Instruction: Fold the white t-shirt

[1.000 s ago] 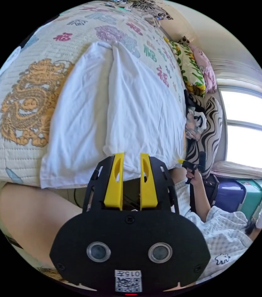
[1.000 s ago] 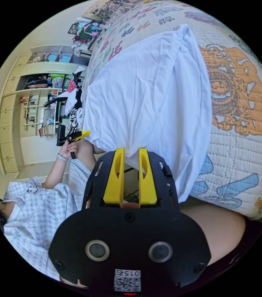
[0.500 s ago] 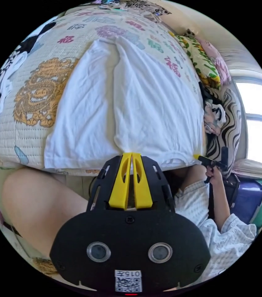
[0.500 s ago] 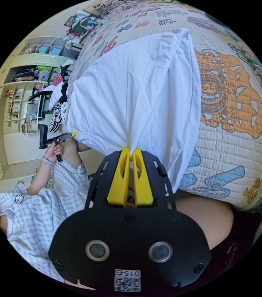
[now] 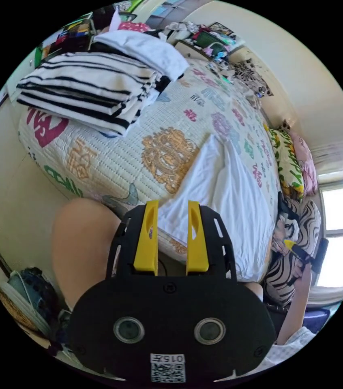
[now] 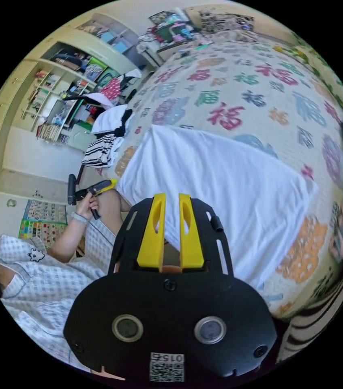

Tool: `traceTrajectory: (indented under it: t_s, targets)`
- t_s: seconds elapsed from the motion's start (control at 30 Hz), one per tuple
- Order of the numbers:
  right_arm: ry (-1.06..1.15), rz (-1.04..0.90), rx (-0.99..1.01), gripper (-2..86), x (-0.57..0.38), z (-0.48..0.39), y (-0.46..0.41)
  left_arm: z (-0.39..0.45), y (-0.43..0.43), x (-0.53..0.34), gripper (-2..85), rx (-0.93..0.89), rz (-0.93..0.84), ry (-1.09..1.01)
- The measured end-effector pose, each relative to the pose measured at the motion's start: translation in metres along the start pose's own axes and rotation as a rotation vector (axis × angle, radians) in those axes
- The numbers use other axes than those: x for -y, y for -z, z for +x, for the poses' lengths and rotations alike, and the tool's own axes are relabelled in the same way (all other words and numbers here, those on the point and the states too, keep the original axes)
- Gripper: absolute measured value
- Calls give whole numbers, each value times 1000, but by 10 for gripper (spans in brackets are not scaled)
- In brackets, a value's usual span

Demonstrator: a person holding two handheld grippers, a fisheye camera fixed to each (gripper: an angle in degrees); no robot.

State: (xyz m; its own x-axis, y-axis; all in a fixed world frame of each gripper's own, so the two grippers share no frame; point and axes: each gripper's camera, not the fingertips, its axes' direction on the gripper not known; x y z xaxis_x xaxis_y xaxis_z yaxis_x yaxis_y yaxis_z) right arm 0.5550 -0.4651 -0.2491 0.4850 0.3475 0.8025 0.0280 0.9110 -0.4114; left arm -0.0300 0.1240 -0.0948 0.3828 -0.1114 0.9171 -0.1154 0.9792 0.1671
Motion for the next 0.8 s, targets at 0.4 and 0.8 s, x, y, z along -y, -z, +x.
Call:
traceTrajectory:
  t_s: [0.4, 0.8]
  targets:
    - [340, -149, -103, 98, 239, -167, -207, 6, -62, -18, 60, -3, -229, -115]
    - [478, -539, -468, 83, 332, -204, -371, 13, -102, -50, -6, -31, -223, -141]
